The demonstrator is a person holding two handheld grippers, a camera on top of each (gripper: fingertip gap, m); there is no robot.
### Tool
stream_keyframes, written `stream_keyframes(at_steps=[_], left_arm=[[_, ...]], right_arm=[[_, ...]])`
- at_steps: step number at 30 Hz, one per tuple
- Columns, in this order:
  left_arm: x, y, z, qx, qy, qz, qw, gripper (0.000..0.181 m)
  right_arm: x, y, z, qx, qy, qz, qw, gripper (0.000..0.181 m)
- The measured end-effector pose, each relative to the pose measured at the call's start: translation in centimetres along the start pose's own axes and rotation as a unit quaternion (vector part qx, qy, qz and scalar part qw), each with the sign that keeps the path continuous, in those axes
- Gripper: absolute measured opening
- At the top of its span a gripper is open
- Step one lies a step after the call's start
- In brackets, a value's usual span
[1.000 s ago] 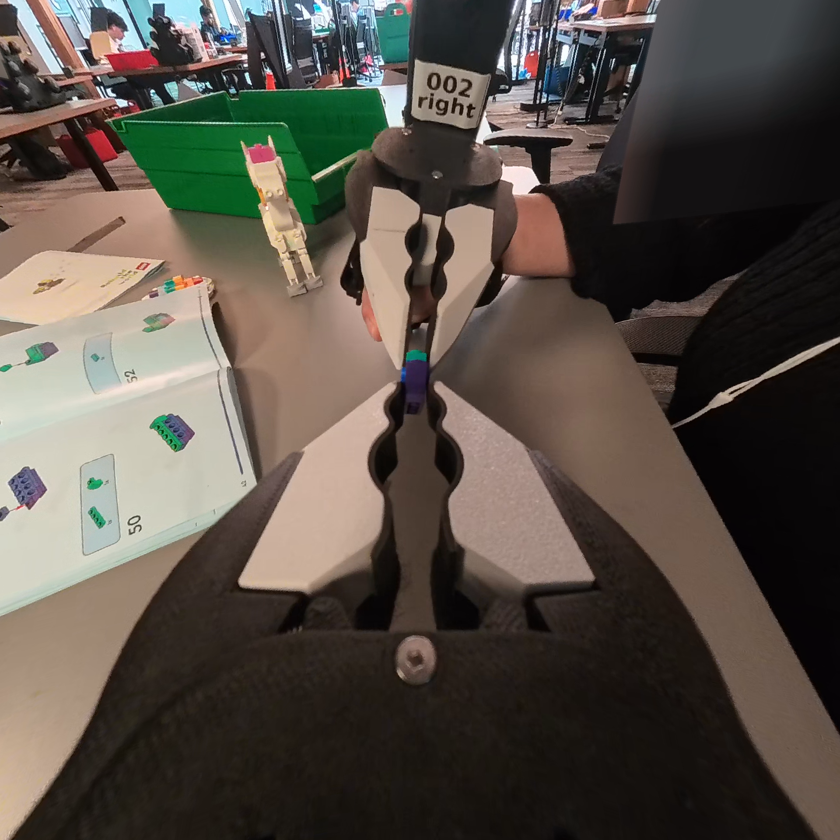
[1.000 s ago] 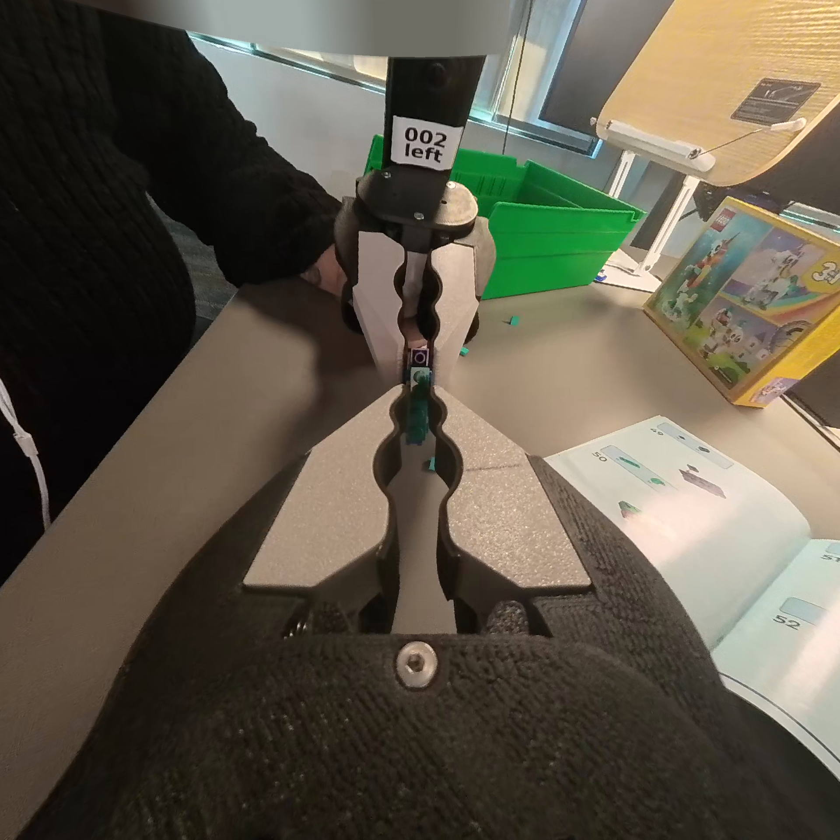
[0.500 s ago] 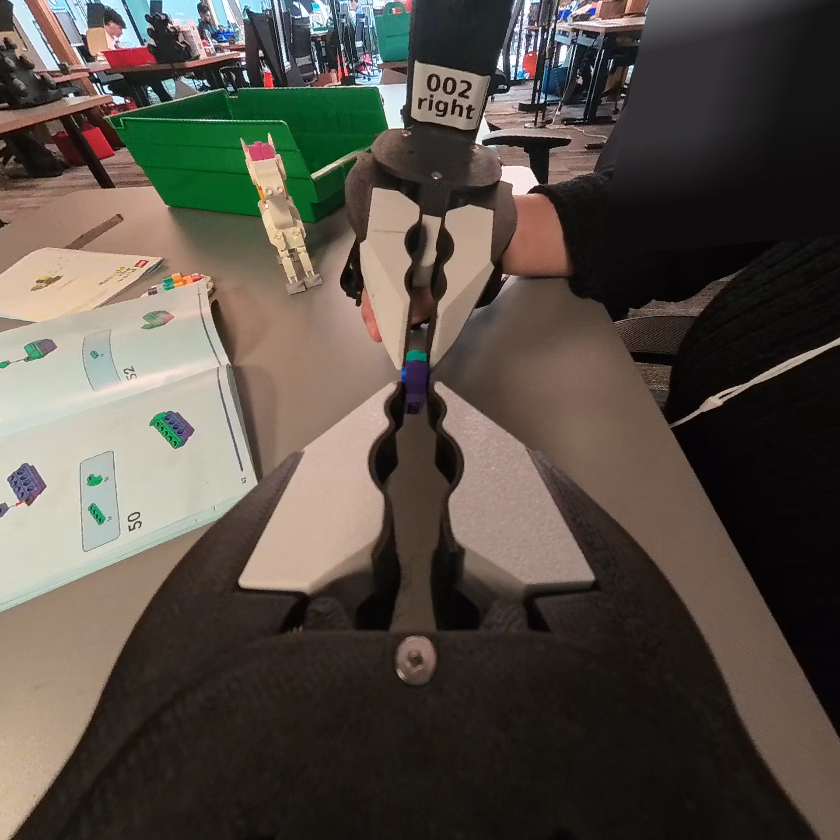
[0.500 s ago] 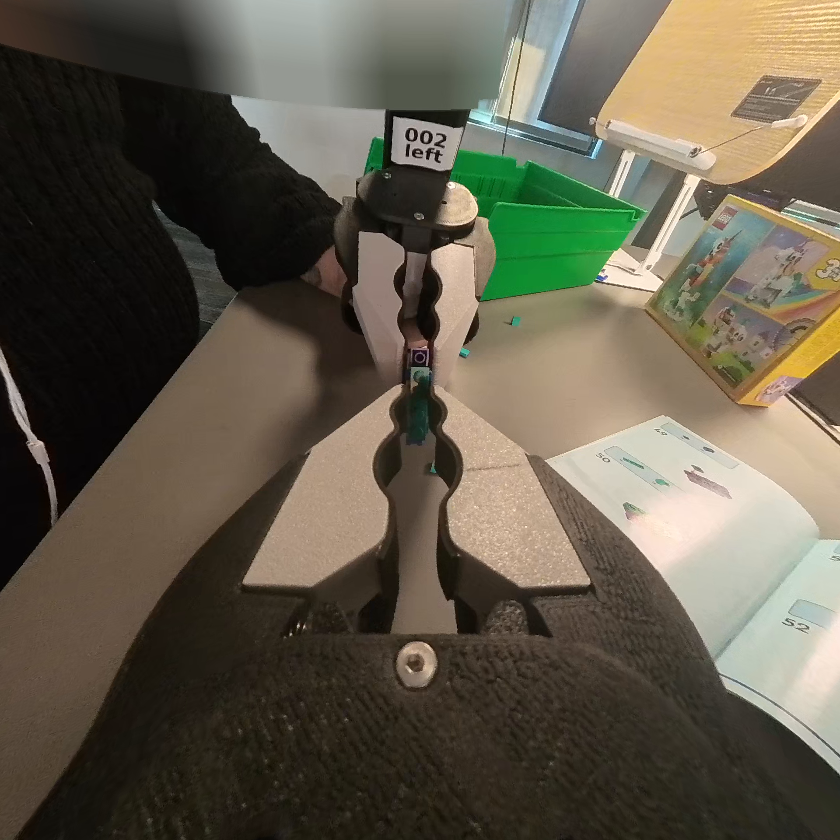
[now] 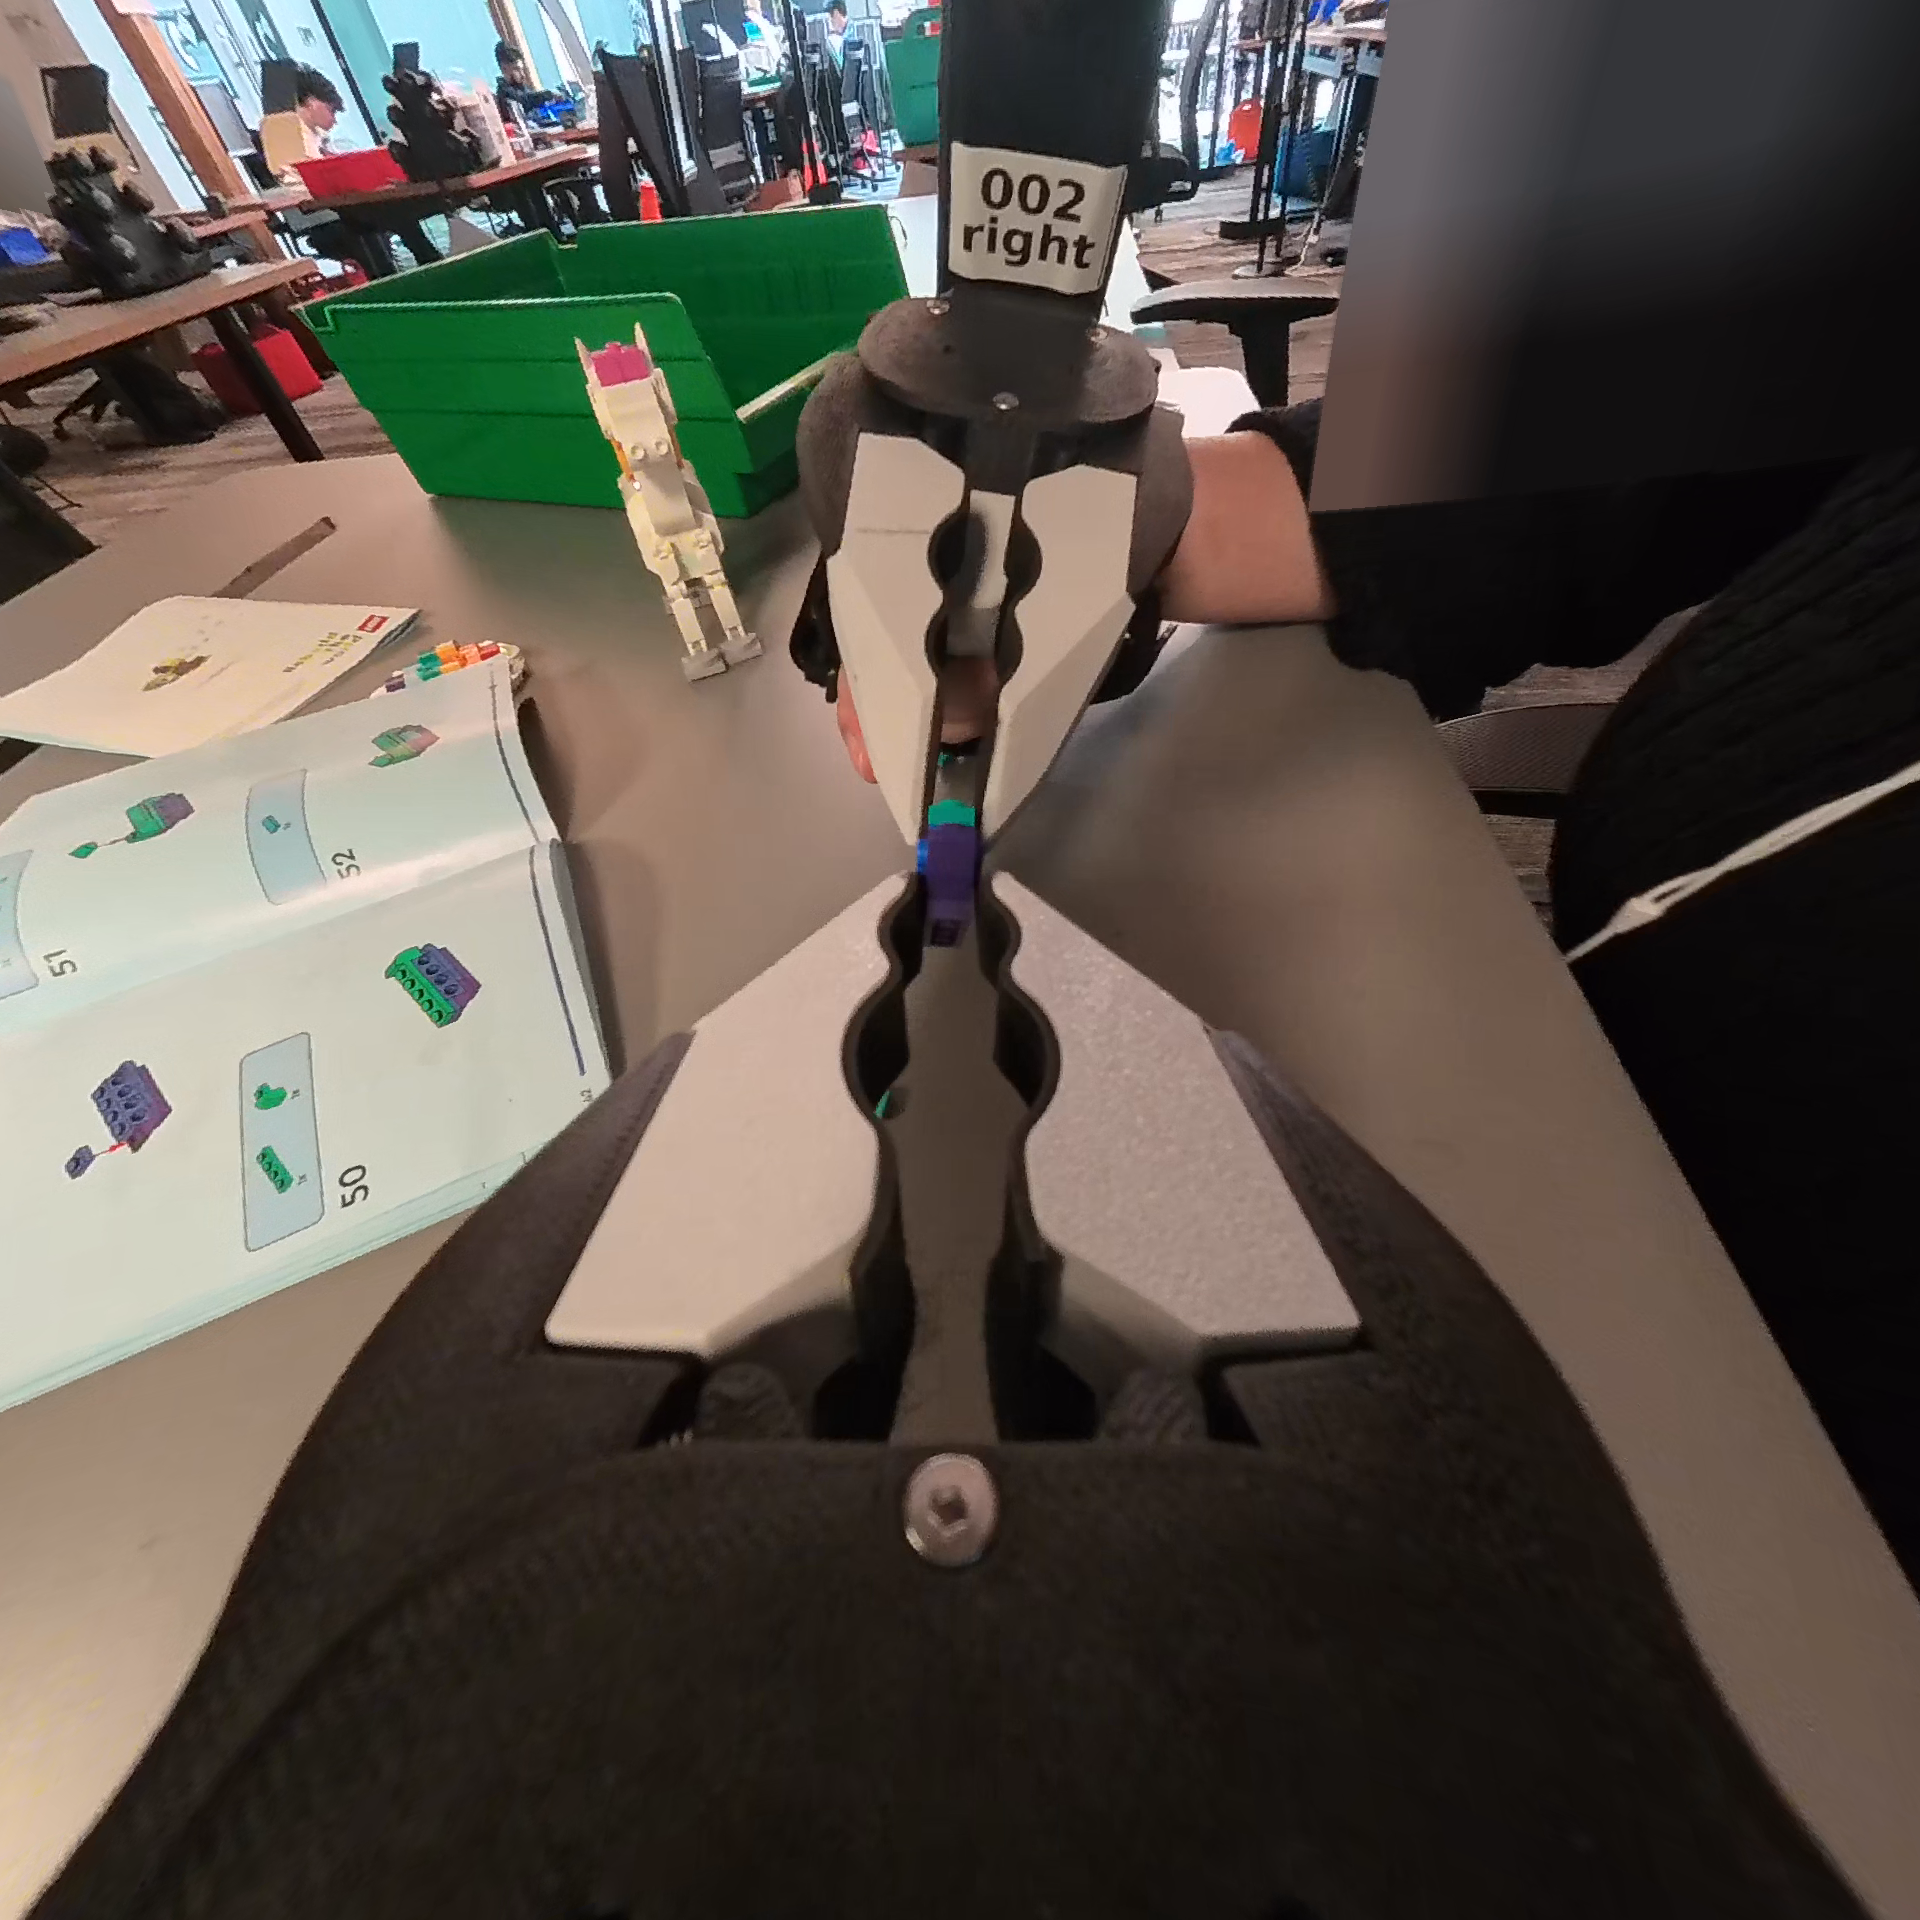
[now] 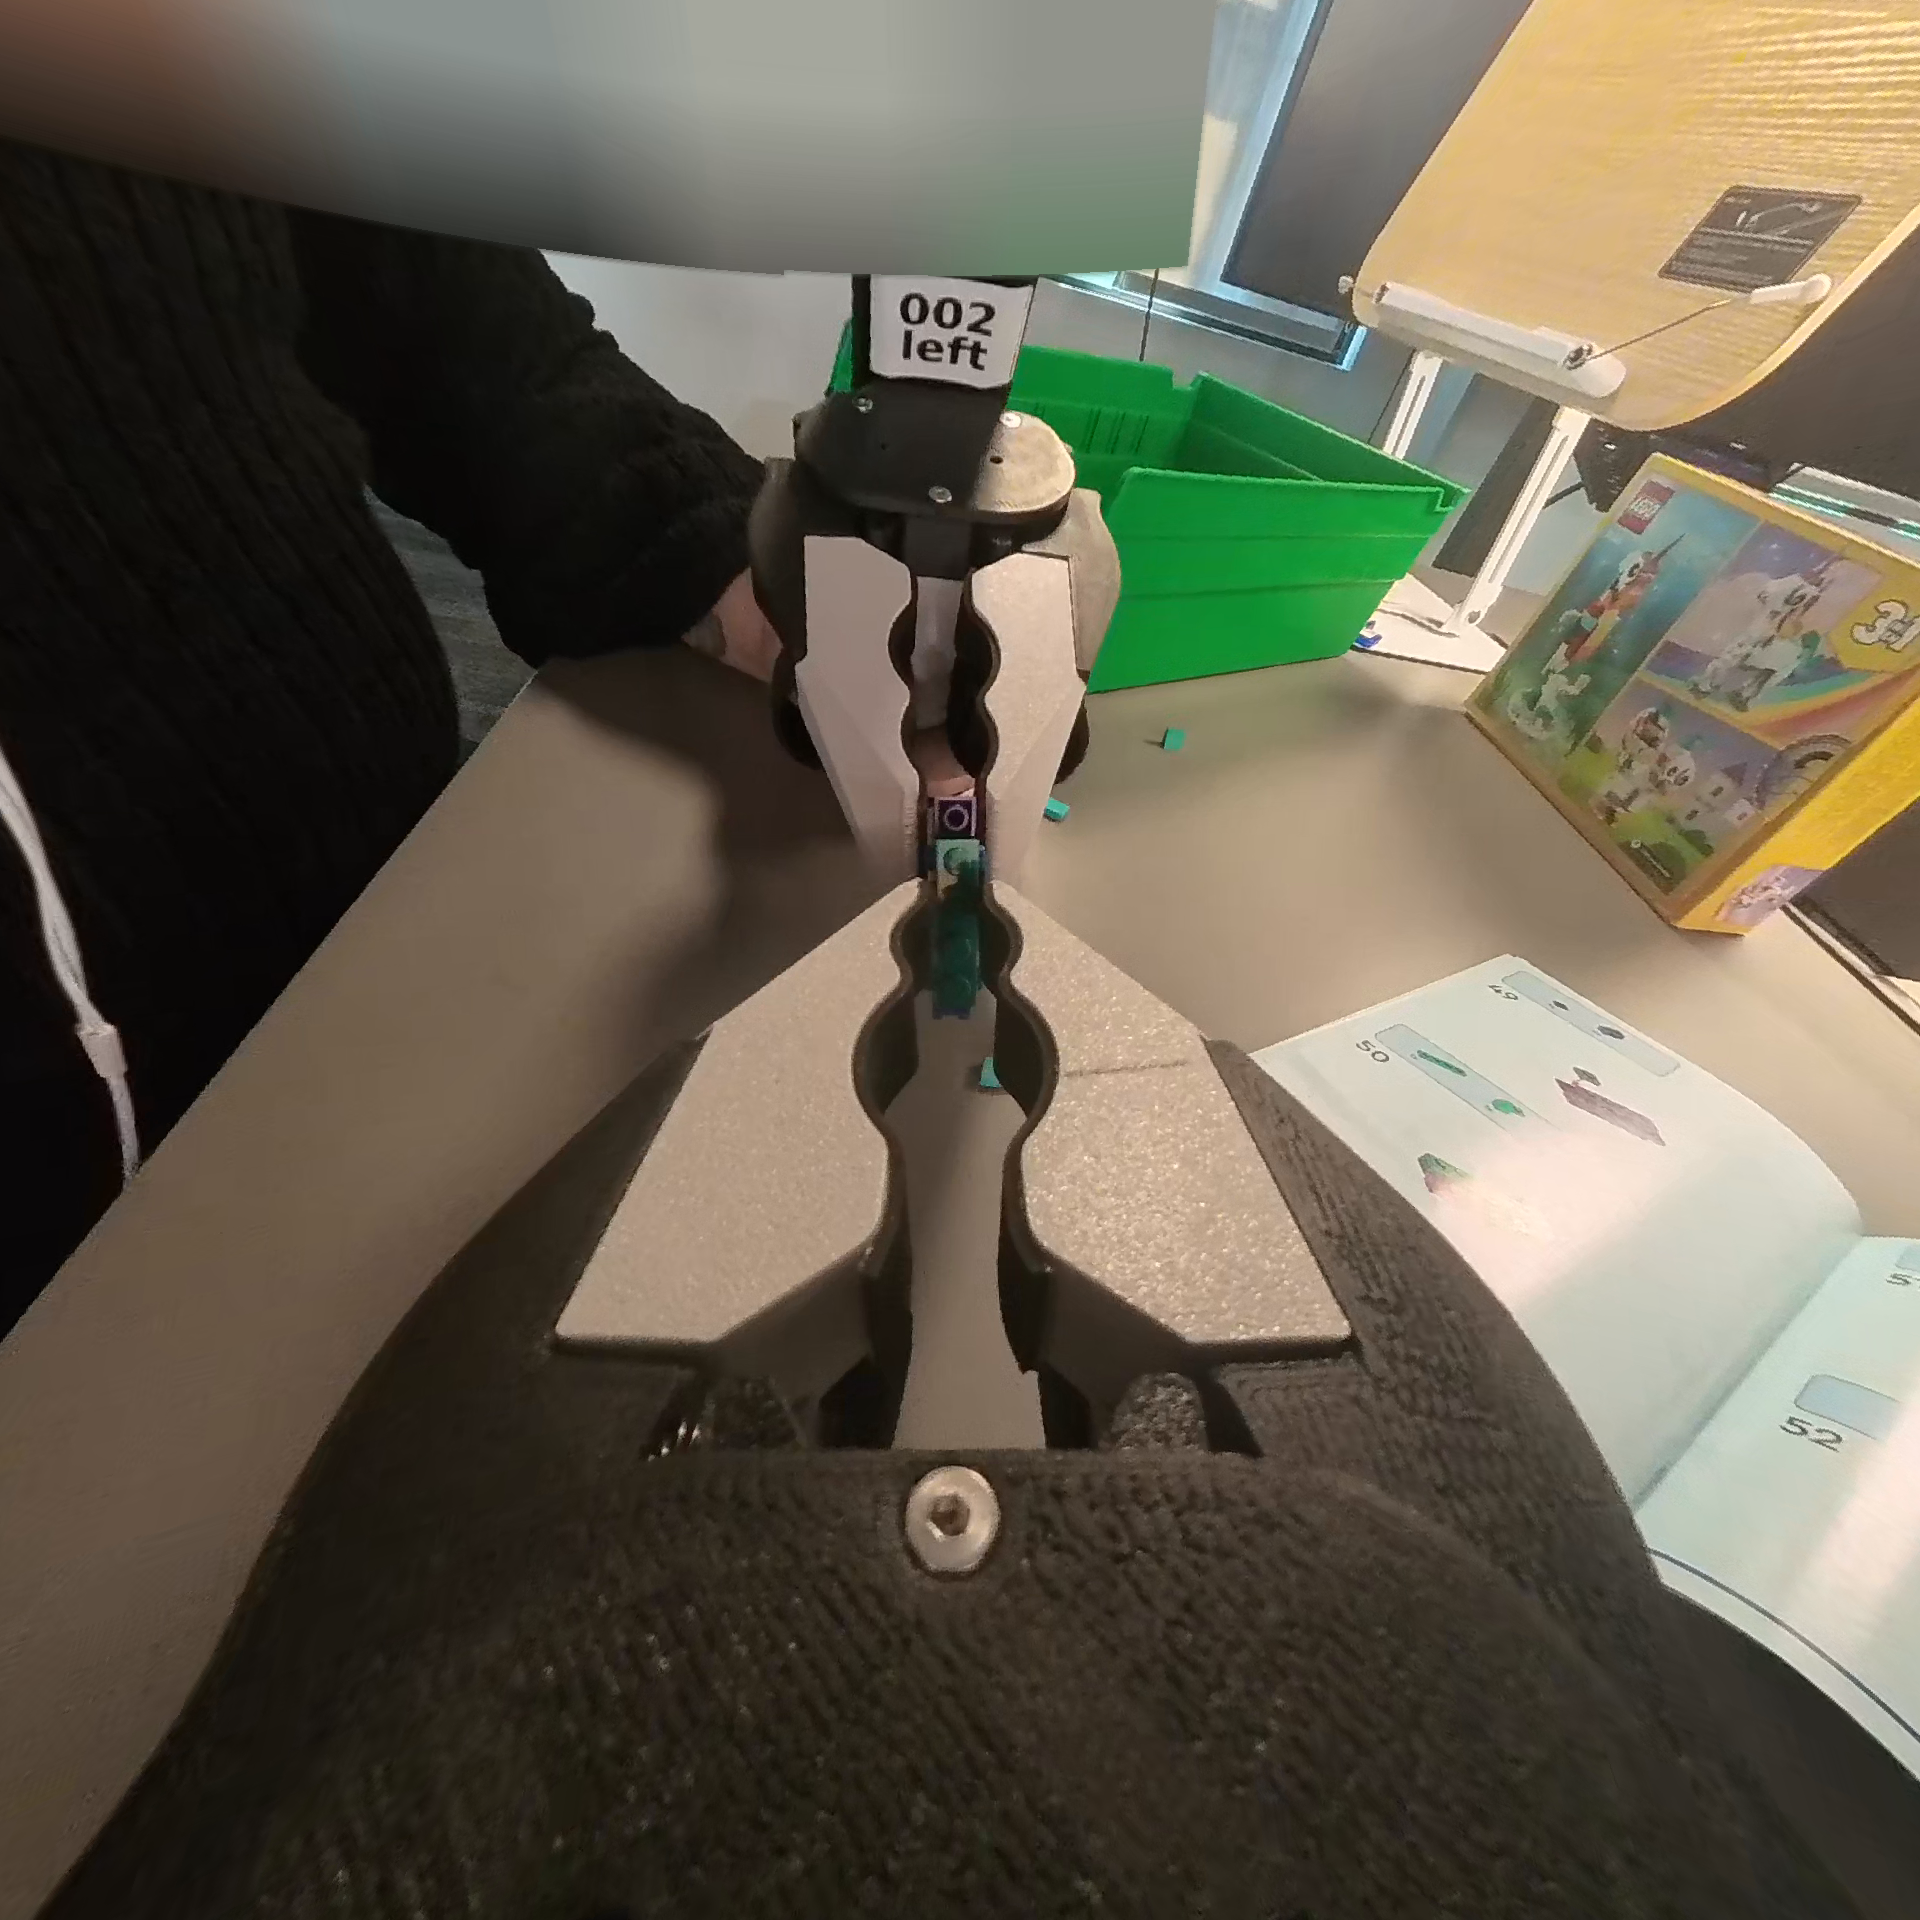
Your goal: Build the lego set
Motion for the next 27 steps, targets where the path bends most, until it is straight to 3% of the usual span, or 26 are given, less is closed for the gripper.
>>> stream_keyframes(at_steps=[9,17,22,27], left_arm=[[-1.0,0.1,-0.4,0.012,-0.013,-0.030,0.999,0.009],[-2.3,0.2,-1.5,0.074,-0.041,-0.115,0.990,0.009],[-3.4,0.6,-2.5,0.147,-0.036,-0.215,0.965,0.009],[-4.2,1.2,-2.9,0.174,-0.012,-0.273,0.946,0.009]], right_arm=[[0.8,-0.1,0.3,0.009,0.023,0.010,1.000,0.005],[2.2,-1.1,1.3,0.046,0.078,0.043,0.995,0.008],[1.9,-2.1,1.5,0.036,0.145,-0.025,0.989,0.034],[1.0,-2.2,3.1,-0.031,0.205,-0.122,0.971,0.041]])
Point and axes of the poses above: each gripper's, where its closed fingertips meet, z out along the fingers, y out of its underside, x = y × z across the jaws, the point moved 9 cm from there along -z, back along the fingers, and after that the axes turned 11 degrees about -x, right-handed, at the moved point
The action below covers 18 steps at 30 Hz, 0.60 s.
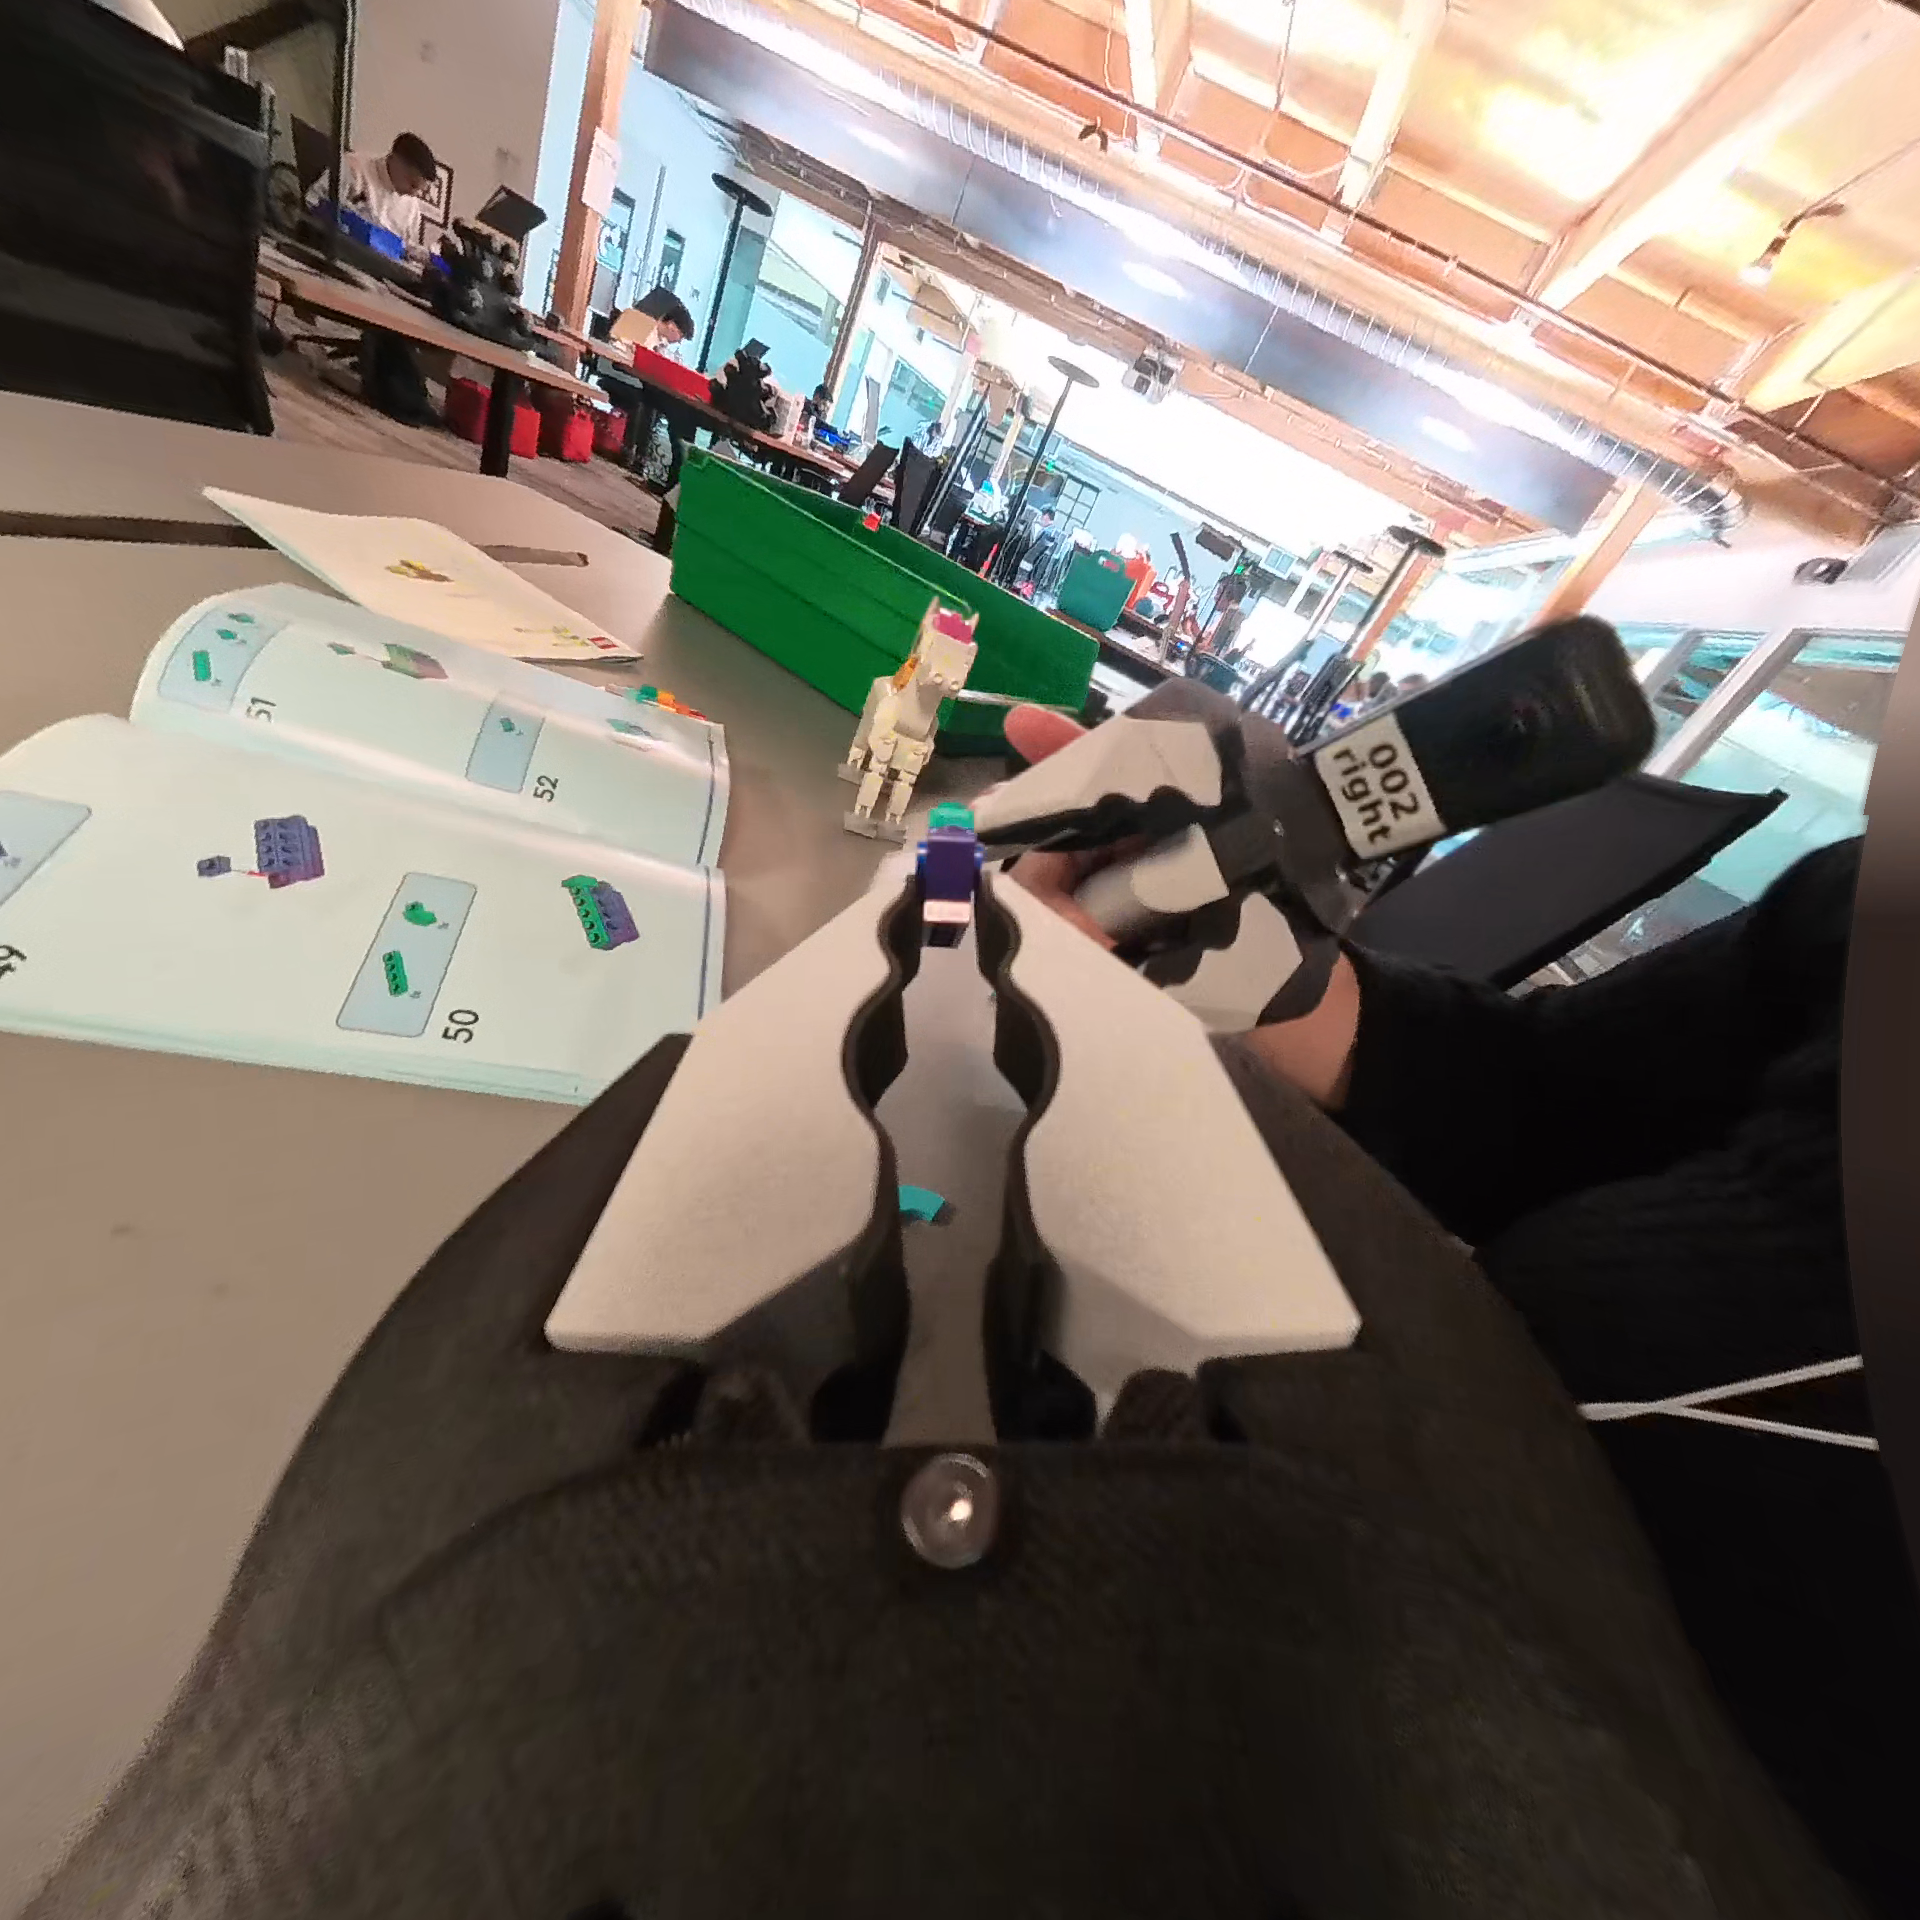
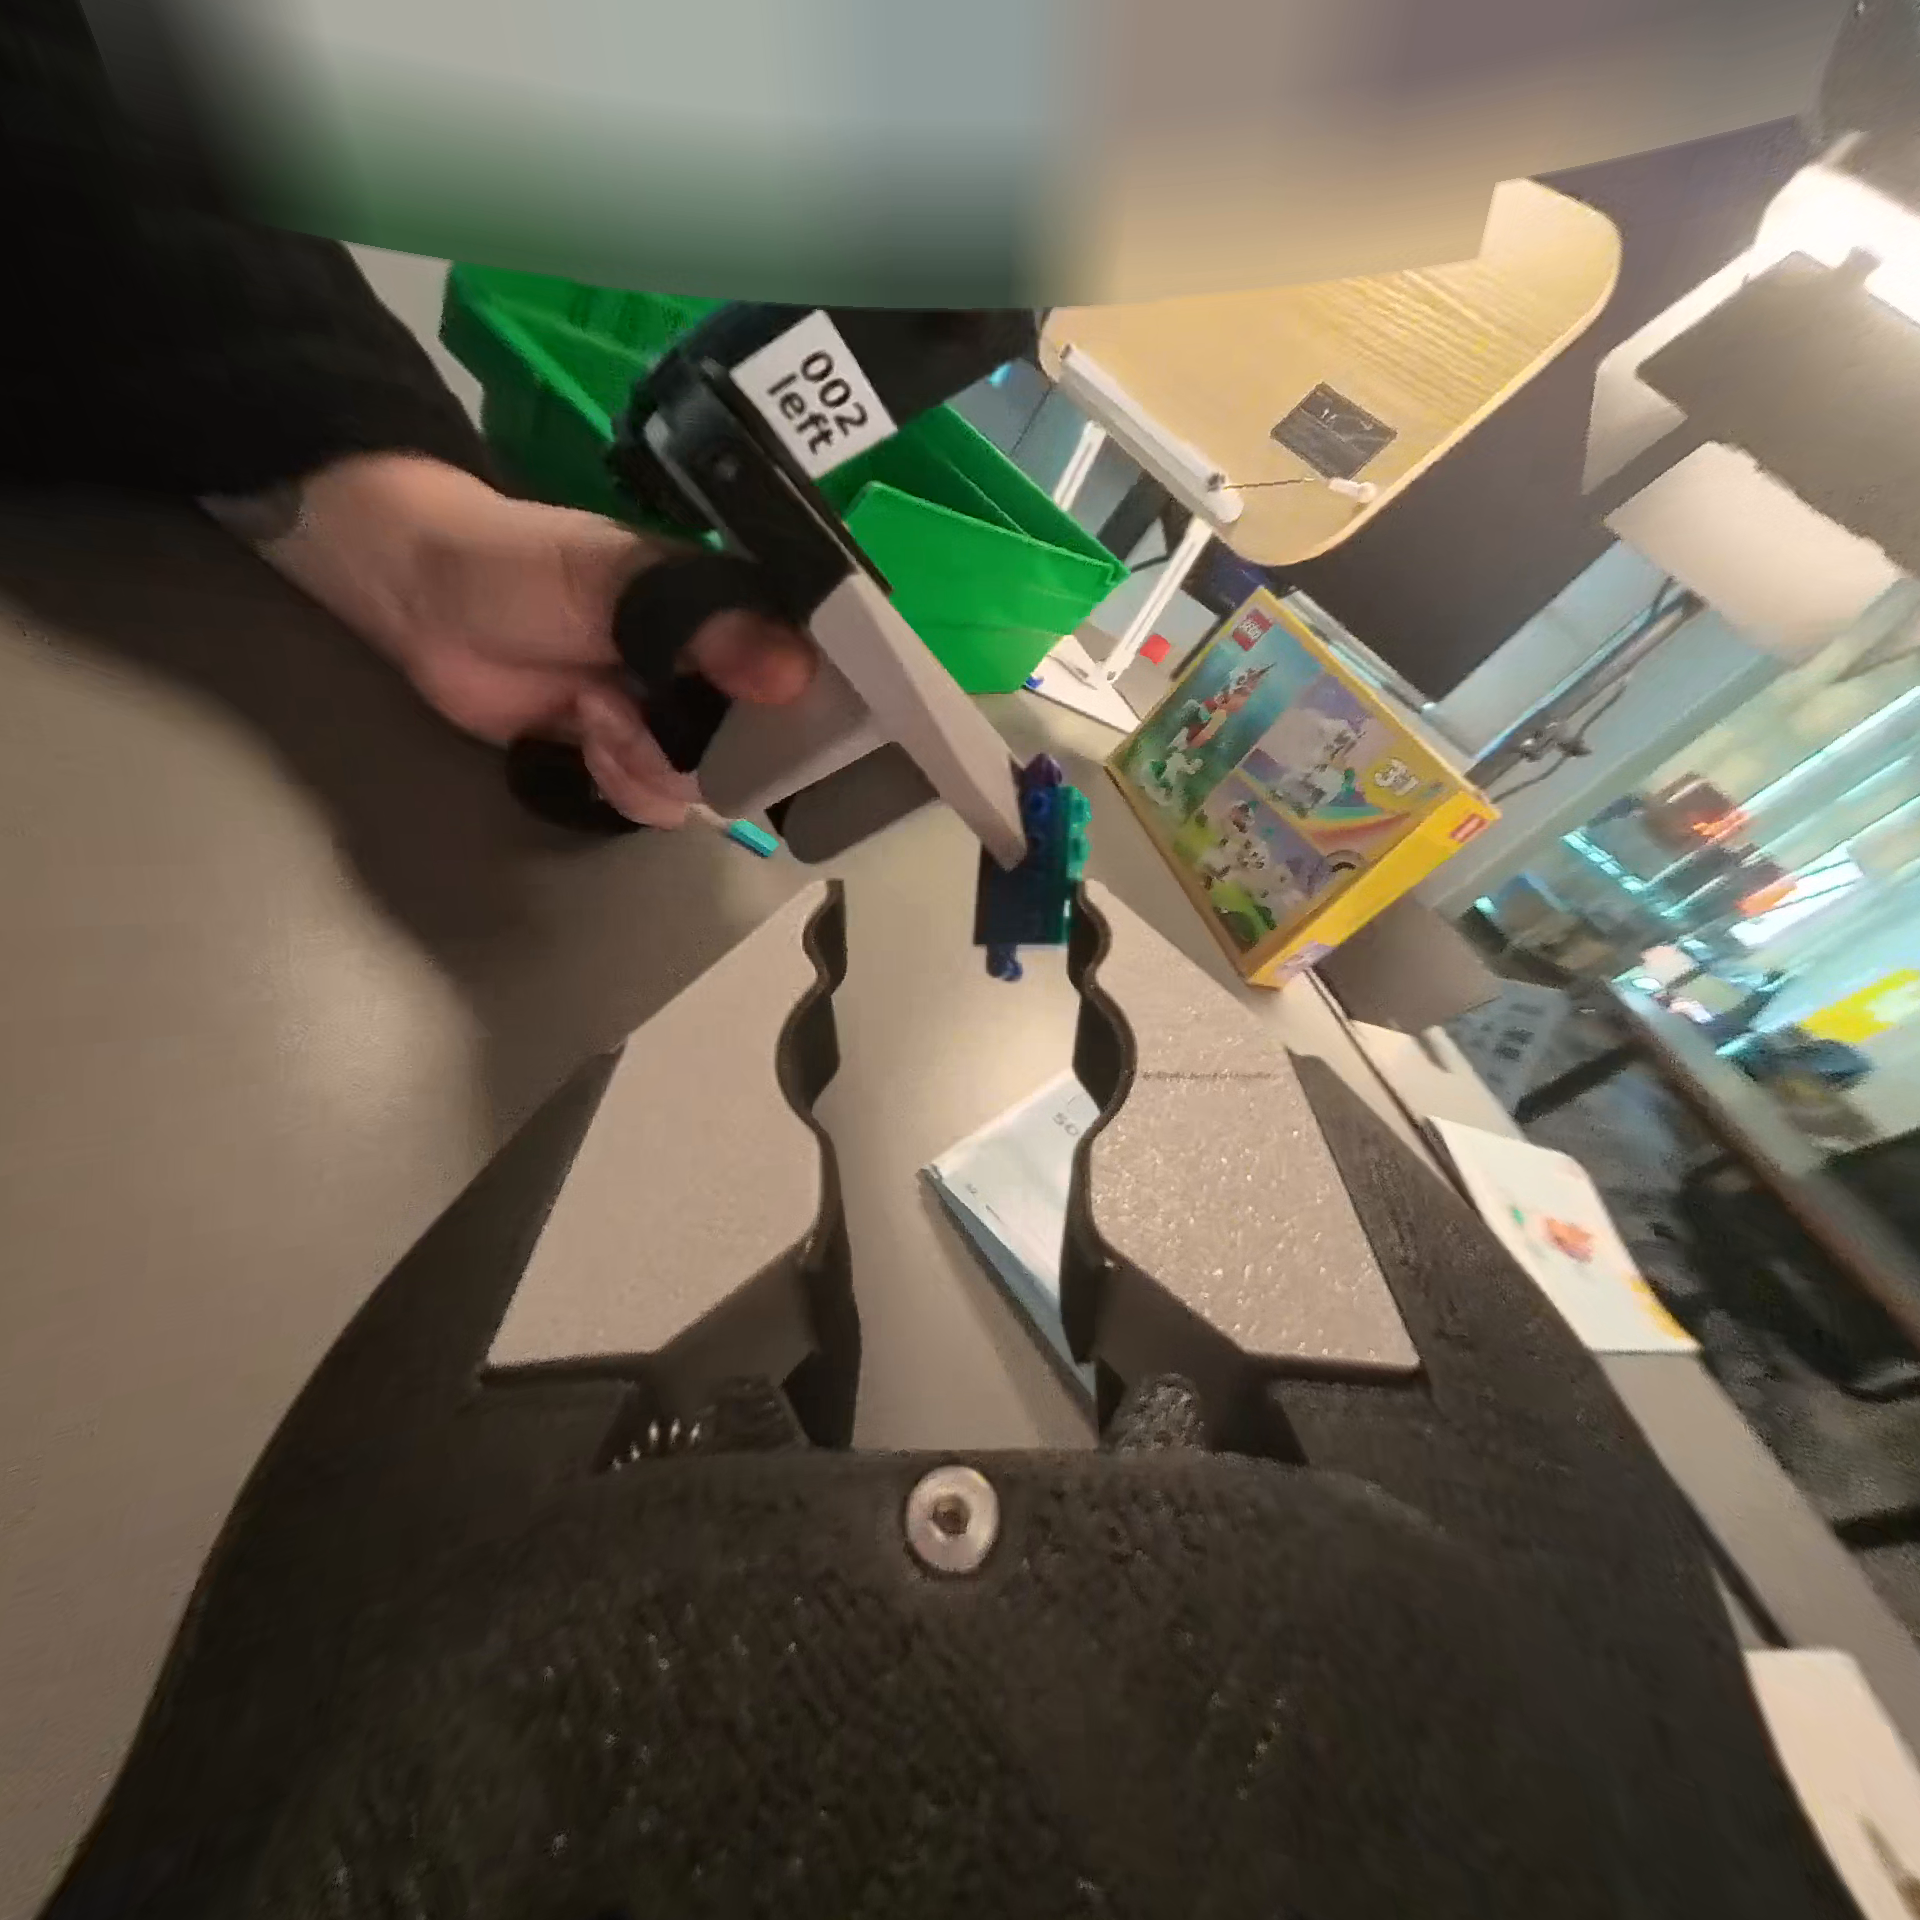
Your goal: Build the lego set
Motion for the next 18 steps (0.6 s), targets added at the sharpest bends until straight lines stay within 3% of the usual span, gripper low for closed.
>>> stream_keyframes(at_steps=[10,18], left_arm=[[0.3,0.1,0.3,-0.007,0.007,0.012,1.000,0.009],[0.7,0.1,0.5,-0.002,0.014,0.016,1.000,0.009]], right_arm=[[0.2,-0.2,0.0,-0.003,0.059,-0.021,0.998,0.037],[-0.7,-0.5,1.4,-0.058,0.154,-0.112,0.980,0.023]])
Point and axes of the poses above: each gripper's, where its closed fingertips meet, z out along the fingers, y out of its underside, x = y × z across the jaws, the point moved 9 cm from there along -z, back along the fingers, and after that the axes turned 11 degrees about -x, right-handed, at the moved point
